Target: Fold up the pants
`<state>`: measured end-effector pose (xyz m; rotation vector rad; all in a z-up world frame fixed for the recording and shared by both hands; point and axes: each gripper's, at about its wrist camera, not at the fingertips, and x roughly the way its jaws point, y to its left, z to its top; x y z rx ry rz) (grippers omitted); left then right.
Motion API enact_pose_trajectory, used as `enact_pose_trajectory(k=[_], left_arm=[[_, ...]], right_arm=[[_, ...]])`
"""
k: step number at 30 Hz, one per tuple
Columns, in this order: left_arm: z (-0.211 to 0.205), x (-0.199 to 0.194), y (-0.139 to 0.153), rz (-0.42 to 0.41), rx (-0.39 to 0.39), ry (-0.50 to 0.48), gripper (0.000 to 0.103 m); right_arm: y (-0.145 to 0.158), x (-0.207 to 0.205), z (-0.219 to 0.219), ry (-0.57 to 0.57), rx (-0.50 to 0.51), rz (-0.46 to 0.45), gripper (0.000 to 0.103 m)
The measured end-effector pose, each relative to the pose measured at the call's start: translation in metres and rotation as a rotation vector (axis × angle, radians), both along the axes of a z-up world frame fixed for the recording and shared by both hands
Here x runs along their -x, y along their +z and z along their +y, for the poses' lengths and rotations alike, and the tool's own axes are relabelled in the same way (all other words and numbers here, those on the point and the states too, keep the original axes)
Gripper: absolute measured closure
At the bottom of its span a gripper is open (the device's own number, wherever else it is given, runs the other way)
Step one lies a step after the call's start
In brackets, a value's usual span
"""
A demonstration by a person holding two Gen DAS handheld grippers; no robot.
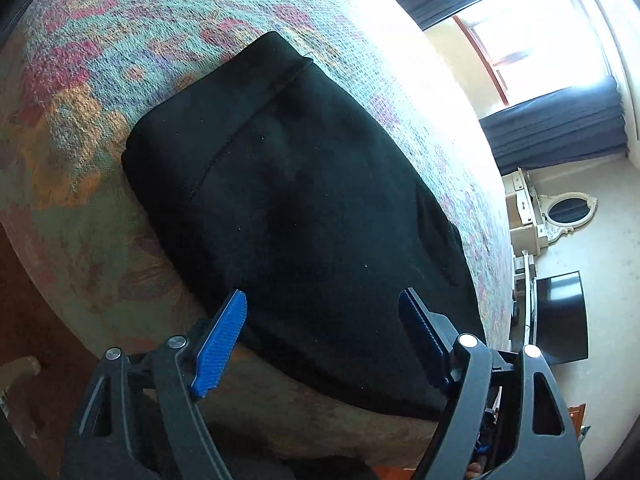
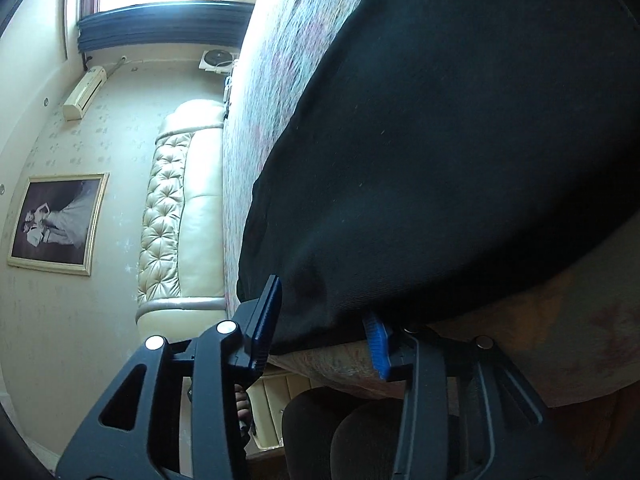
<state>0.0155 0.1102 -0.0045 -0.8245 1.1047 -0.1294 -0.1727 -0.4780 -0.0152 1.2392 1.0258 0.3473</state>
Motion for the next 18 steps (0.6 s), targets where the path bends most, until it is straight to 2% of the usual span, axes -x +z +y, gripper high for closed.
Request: enact_pose_trajectory(k=[1, 2, 3, 4, 6, 10, 13, 15, 18], left_arm=[[0.004, 0.001, 0.000, 0.001, 0.001, 0.002, 0.027], [0.015, 0.006, -0.003, 0.004, 0.003, 0.007, 0.028], [0.016, 0.007, -0.003, 0.009, 0.007, 0.016, 0.032], [0.019, 0.009, -0.004, 0.017, 0.011, 0.034, 0.038], [0.028, 0.012, -0.010, 0.036, 0.048, 0.061, 0.042], [0.032, 0.016, -0.011, 0.041, 0.085, 0.086, 0.044], [0.030, 0.020, -0.006, 0.030, 0.076, 0.091, 0.044], [0.027, 0.020, -0.001, 0.022, 0.053, 0.078, 0.044], [0.017, 0.016, 0.012, -0.008, -0.027, 0.052, 0.041]], right_arm=[[0.000, -0.003, 0.007, 0.017, 0.011, 0.008, 0.065], [0.000, -0.005, 0.012, 0.041, 0.025, 0.017, 0.079], [-0.001, -0.004, 0.020, 0.073, 0.053, 0.037, 0.097], [-0.001, -0.001, 0.023, 0.082, 0.084, 0.051, 0.097], [-0.005, 0.007, 0.021, 0.082, 0.083, 0.068, 0.097], [-0.009, 0.013, 0.015, 0.063, 0.035, 0.081, 0.097], [-0.002, 0.019, 0.009, 0.065, 0.006, 0.081, 0.093], [0.009, 0.023, 0.000, 0.056, 0.018, 0.060, 0.078], [0.039, 0.034, -0.029, 0.008, 0.081, -0.029, 0.056]])
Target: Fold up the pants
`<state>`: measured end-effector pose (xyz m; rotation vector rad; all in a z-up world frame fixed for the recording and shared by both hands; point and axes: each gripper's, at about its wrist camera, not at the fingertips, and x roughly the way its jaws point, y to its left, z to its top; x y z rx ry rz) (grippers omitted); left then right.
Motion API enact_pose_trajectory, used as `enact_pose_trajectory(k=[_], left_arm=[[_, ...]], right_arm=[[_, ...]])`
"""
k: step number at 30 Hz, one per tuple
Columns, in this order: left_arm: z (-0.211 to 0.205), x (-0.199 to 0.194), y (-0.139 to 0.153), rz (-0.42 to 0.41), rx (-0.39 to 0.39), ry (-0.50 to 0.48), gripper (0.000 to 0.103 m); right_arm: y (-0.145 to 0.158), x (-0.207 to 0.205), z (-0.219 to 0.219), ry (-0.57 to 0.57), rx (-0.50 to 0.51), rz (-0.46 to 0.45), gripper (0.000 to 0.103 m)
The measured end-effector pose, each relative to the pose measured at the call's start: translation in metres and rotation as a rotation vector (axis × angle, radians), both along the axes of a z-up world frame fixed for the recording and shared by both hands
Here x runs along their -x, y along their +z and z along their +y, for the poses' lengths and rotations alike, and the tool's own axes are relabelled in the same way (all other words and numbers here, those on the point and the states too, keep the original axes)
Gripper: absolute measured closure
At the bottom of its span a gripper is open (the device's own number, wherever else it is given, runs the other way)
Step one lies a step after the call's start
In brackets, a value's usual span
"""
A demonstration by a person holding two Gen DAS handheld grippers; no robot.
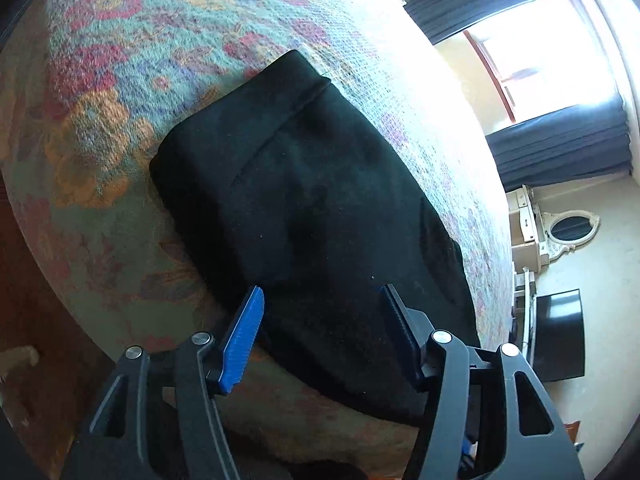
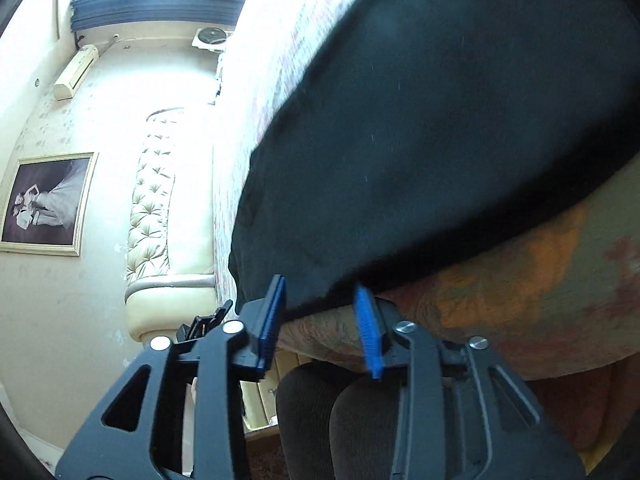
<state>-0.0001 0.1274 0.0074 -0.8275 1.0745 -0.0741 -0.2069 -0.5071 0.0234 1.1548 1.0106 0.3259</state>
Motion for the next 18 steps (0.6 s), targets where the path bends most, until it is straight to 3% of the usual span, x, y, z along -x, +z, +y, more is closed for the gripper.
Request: enact_pose_trajectory(k=[4, 10, 14, 18], left_arm=[[-0.013, -0.001, 0.017, -0.069, -0.102, -0.048, 0.032], [-0.041, -0.013, 0.039, -0.196, -0.220, -0.177, 0.018], [-0.038, -0.031, 0.031, -0.195, -0.170, -0.232, 0.017], [-0.022, -0.045, -0.012, -0.067, -0.075, -0.267, 0.017]], right_arm=[[0.045, 0.020, -0.069, -0.090, 0.188, -0.111, 0.051], [0.065, 0.061, -0.225, -0.341, 0.261, -0.137, 0.034], [0.054, 0.082, -0.297, -0.450, 0.403, -0.014, 0.032], [0.033, 0.089, -0.330, -0.487, 0.407, 0.043, 0.030]])
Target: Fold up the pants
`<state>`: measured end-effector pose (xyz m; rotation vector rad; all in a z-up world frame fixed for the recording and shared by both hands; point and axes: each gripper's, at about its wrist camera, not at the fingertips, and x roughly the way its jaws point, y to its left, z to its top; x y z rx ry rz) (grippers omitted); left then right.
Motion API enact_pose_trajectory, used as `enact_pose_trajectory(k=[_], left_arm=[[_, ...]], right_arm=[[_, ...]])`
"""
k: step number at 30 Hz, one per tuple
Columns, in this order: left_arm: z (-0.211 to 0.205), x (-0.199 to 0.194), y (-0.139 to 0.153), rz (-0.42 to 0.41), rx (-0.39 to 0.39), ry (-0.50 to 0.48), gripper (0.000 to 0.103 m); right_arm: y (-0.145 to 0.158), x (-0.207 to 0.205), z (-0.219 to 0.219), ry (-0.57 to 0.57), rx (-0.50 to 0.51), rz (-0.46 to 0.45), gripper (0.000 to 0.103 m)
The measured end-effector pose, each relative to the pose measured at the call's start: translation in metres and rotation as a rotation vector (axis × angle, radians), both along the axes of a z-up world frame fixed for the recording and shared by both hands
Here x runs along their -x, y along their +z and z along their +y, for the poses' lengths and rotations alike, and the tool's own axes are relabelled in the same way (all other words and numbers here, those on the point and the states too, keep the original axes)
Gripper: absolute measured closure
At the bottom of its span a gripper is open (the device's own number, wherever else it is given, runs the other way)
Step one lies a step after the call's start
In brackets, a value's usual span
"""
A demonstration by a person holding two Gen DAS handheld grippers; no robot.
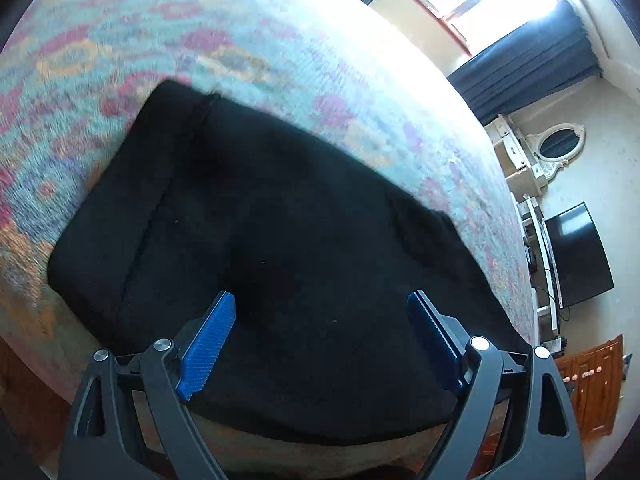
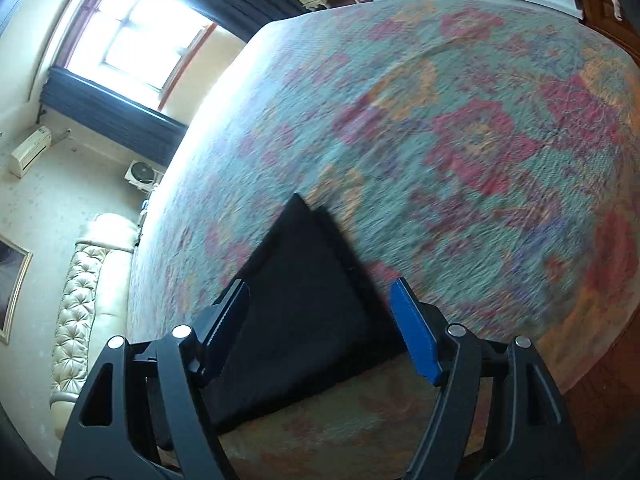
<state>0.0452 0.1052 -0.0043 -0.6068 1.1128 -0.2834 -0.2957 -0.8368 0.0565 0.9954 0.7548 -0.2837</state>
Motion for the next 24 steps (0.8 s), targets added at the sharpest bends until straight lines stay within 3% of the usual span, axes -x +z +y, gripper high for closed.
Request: enact_pose_trajectory(k=[2, 5, 10, 12, 15, 20, 24], left_arm=[[0.007, 0.004, -0.003, -0.038, 0.070, -0.015, 0.010], [0.014, 0.011, -0.004, -0.042, 0.112, -0.029, 0.010], [0.016, 0.018, -0.004, -0.041, 0.111, -0.031, 0.010], [0.010, 0.017, -0.002, -0.043, 0.104, -0.035, 0.010], [0.014, 0.018, -0.002, -0.042, 0.111, -0.037, 0.010], [0.021, 0.015, -0.004, -0.032, 0.129, -0.032, 0.010], [0.017, 0.011, -0.001, -0.023, 0.099, -0.038, 0.010]], right_arm=[[-0.012, -0.004, -0.003, 0.024, -0.036, -0.008, 0.030], [-0.033, -0.021, 0.007, 0.064, -0.095, -0.020, 0.030], [-0.039, -0.044, 0.018, 0.149, -0.195, -0.084, 0.031], [-0.042, -0.058, 0.028, 0.194, -0.187, -0.041, 0.055], [-0.049, -0.067, 0.039, 0.199, -0.177, -0.001, 0.076], [-0.045, -0.056, 0.030, 0.163, -0.191, -0.018, 0.084], [-0.019, -0.059, 0.045, 0.144, -0.182, -0.054, 0.085]])
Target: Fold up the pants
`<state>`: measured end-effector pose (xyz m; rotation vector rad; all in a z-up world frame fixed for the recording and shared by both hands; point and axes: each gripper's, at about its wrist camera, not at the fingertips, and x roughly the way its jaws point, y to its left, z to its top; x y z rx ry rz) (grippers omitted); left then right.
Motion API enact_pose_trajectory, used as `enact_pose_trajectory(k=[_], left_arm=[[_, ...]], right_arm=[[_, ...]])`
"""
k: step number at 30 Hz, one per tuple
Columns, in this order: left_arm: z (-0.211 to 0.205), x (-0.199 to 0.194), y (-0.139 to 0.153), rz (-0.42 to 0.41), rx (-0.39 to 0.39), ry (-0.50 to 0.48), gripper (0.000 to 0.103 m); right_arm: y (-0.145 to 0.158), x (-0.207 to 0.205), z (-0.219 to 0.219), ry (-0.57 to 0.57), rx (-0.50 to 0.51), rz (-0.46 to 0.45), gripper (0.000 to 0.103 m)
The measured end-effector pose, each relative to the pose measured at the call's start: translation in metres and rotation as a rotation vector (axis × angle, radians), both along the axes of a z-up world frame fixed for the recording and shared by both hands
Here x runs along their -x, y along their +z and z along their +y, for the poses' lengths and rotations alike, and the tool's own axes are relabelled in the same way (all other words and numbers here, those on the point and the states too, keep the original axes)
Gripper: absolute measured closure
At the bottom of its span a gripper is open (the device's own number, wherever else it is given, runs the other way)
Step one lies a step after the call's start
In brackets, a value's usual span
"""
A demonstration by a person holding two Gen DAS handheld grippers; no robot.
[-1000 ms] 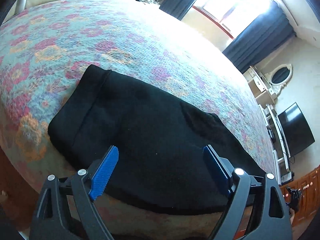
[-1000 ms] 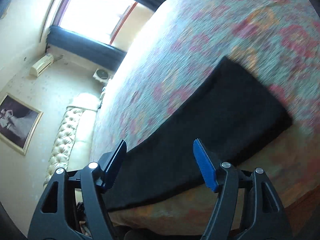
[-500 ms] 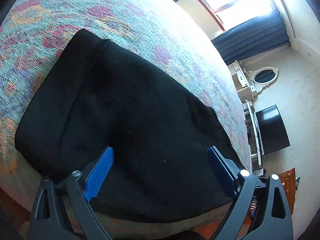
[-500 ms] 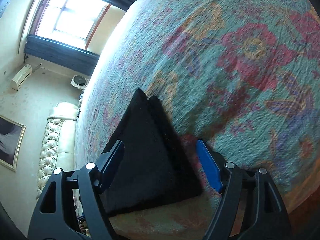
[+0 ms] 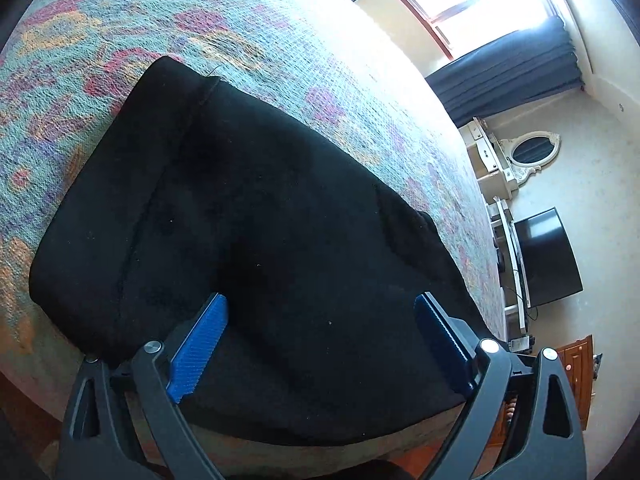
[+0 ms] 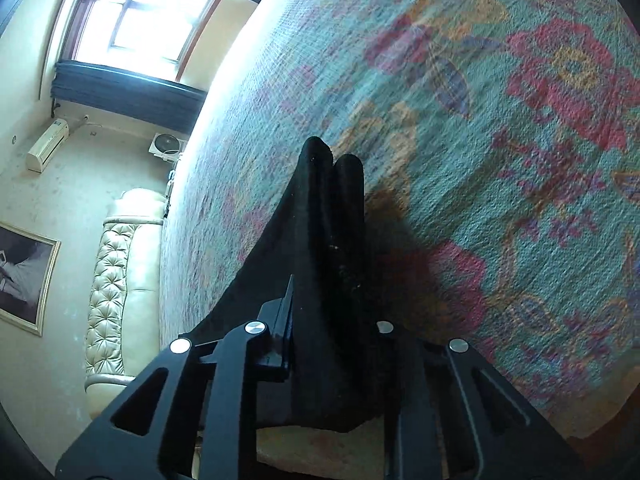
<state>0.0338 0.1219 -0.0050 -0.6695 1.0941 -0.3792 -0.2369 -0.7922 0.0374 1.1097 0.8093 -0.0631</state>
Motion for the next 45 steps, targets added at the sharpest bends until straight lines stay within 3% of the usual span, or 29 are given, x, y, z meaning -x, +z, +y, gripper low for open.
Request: enact_pose_trajectory(k=[4, 9, 14, 18, 22, 33, 41, 45], left_arm=[[-0.006, 0.001, 0.002, 0.003, -0.048, -0.010, 0.010], [-0.010, 0.000, 0.005, 0.009, -0.078, -0.024, 0.010], [-0.007, 0.000, 0.006, 0.031, -0.059, 0.003, 0.010], [-0.007, 0.000, 0.007, 0.037, -0.065, 0.008, 0.010], [-0.013, 0.000, 0.009, 0.032, -0.096, -0.001, 0.010], [-0.031, -0.003, 0.013, 0.019, -0.159, -0.020, 0.010], [-0.039, -0.007, 0.012, 0.020, -0.177, -0.018, 0.010], [-0.039, -0.008, 0.011, 0.020, -0.182, -0.020, 0.010]], right_arm=[[0.030, -0.011, 0.019, -0.008, -0.027, -0.063, 0.085], [0.085, -0.028, 0.064, 0.062, -0.008, -0.162, 0.085], [0.137, -0.049, 0.128, 0.157, 0.052, -0.223, 0.085], [0.162, -0.068, 0.192, 0.246, 0.173, -0.214, 0.085], [0.149, -0.087, 0.254, 0.330, 0.296, -0.137, 0.085], [0.057, -0.133, 0.405, 0.521, 0.535, 0.063, 0.085], [0.023, -0.133, 0.459, 0.577, 0.726, 0.133, 0.084], [0.015, -0.131, 0.471, 0.588, 0.711, 0.130, 0.070]])
